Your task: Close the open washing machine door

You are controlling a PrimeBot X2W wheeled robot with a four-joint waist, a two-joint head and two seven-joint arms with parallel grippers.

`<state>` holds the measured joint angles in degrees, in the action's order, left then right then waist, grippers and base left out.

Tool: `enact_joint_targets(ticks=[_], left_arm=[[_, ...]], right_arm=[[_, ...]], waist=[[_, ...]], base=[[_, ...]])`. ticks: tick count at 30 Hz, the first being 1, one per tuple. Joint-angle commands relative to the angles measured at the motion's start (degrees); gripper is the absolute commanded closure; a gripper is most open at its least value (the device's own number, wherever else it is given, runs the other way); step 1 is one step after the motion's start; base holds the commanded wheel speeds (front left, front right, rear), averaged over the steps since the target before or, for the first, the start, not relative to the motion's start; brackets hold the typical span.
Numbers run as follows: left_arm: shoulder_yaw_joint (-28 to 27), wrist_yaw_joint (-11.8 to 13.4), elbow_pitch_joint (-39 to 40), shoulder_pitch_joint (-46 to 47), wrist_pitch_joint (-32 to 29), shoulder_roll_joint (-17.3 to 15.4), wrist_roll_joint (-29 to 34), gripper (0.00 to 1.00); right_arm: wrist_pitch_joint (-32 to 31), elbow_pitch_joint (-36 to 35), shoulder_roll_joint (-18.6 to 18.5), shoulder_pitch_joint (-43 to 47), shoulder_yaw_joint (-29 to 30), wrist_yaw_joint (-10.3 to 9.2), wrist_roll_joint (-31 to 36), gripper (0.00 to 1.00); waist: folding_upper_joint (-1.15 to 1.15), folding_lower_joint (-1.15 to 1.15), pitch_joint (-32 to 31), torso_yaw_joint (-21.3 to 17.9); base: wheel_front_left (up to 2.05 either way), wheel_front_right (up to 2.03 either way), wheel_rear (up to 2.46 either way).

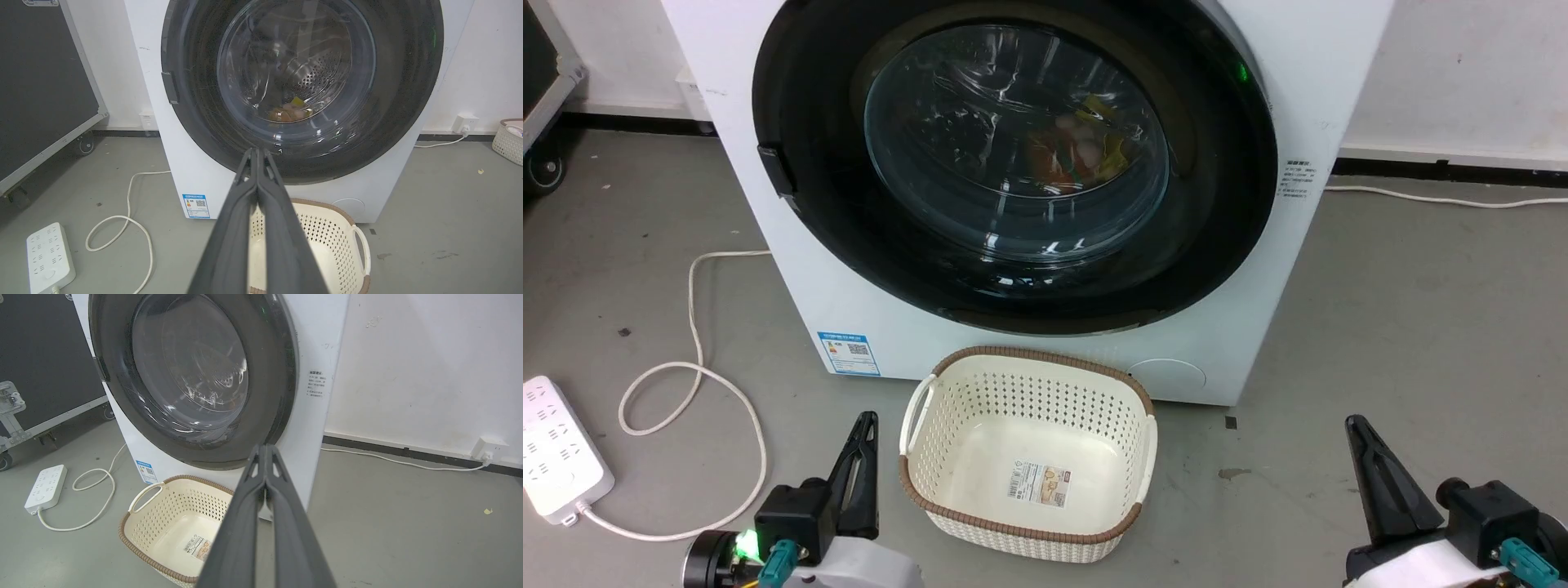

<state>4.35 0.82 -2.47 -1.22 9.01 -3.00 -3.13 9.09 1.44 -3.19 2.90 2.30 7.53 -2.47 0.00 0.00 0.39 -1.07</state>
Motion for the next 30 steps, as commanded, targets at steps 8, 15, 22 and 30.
enact_joint_targets(ticks=[8,15,22,30], left_arm=[[-0.72,-0.36,0.49,0.49,-1.23,0.04,0.61,1.00],[-1.10,-0.41,0.69,0.57,-2.05,0.05,0.87,1.00],[-1.48,-0.46,0.90,0.65,-2.87,0.05,1.14,1.00],[-1.92,-0.51,1.14,0.74,-3.81,0.07,1.44,1.00]], right_arm=[[-1.27,-0.51,0.15,-1.01,-0.37,-0.02,0.55,1.00],[-2.10,-0.61,0.16,-1.21,-0.57,-0.02,0.75,1.00],[-2.92,-0.71,0.18,-1.41,-0.78,-0.02,0.95,1.00],[-3.86,-0.82,0.20,-1.63,-1.01,-0.03,1.18,1.00]], waist=[[0.00,0.00,-0.04,0.12],[0.00,0.00,-0.08,0.22],[0.00,0.00,-0.11,0.32],[0.00,0.00,-0.16,0.43]], base=[[0.00,0.00,0.00],[0.00,0.00,0.00],[0.00,0.00,0.00],[0.00,0.00,0.00]])
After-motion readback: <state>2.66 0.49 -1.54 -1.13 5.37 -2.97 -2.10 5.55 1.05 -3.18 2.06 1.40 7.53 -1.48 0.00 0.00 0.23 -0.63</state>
